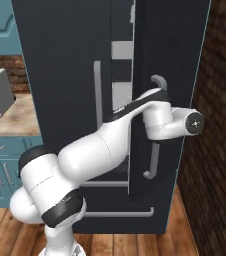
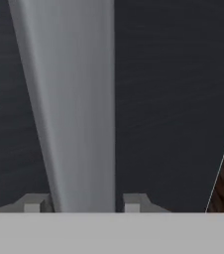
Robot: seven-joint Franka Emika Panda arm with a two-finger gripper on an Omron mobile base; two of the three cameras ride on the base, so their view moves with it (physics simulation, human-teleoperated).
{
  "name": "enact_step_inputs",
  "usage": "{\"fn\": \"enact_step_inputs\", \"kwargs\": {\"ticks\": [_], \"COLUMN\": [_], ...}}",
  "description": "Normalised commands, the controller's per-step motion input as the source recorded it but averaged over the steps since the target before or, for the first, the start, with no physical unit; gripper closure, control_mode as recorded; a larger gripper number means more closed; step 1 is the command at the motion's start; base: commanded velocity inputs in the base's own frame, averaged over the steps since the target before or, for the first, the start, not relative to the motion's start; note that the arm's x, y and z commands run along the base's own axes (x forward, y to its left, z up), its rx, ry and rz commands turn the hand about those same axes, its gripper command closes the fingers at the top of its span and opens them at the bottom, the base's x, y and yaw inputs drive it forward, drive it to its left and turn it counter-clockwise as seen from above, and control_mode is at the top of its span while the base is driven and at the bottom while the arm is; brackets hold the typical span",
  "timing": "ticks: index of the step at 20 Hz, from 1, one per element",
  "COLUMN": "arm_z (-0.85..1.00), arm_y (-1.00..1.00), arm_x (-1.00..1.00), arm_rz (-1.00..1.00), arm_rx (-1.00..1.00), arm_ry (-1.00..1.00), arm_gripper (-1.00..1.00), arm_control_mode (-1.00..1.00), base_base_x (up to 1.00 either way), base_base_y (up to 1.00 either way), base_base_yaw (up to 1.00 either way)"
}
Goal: Place one of the steaks on the plate and the other in the bowl. Then place the bowl in the fridge.
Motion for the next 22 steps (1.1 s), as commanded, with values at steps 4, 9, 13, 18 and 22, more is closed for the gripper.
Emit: {"fn": "enact_step_inputs", "kwargs": {"ticks": [4, 9, 13, 18, 22], "arm_z": [-0.22, -0.28, -0.12, -0.23, -0.2], "arm_y": [0.0, -0.03, 0.0, 0.0, -0.01], "arm_x": [0.0, 0.0, 0.0, -0.09, -0.71], "arm_rz": [0.0, -0.04, -0.23, -0.35, -0.29], "arm_rx": [0.0, 0.0, 0.0, 0.0, 0.0], "arm_ry": [-0.01, 0.0, 0.02, 0.01, 0.01], "arm_gripper": [-1.0, -1.0, -1.0, -1.0, -1.0], "arm_control_mode": [-1.0, -1.0, -1.0, -1.0, -1.0], "base_base_x": [0.0, 0.0, 0.0, 0.0, 0.0], "base_base_y": [0.0, 0.0, 0.0, 0.0, 0.0], "base_base_yaw": [0.0, 0.0, 0.0, 0.0, 0.0]}}
